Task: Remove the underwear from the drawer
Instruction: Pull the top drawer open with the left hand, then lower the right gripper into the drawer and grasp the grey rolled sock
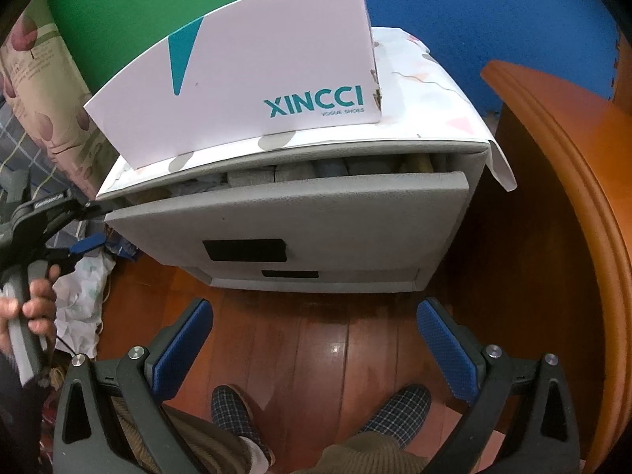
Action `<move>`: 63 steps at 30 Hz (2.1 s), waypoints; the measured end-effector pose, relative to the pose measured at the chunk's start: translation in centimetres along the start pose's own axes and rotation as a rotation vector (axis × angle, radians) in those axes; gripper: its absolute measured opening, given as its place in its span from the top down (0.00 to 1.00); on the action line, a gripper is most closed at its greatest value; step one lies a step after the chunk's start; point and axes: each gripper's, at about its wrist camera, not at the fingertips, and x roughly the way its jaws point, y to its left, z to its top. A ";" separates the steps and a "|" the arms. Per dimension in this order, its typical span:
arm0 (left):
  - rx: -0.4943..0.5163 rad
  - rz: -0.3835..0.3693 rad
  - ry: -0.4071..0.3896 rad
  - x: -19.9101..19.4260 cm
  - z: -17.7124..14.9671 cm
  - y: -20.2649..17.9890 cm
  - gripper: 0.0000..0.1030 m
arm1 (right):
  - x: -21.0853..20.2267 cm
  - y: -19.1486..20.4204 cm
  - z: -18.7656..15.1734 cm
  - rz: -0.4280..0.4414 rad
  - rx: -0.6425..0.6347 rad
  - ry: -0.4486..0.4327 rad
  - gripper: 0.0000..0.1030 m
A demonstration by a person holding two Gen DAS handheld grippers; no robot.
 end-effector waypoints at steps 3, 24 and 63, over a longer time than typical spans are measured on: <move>-0.039 0.005 0.021 1.2 0.5 0.6 0.42 | 0.0 0.2 0.0 -0.004 -0.005 0.001 0.00; 0.045 0.102 0.007 3.3 1.0 2.1 0.10 | 0.3 0.1 0.2 -0.016 -0.011 0.008 0.00; 0.335 0.298 0.149 -3.8 -7.9 4.6 0.10 | 1.5 -1.8 3.5 0.010 0.001 0.187 0.00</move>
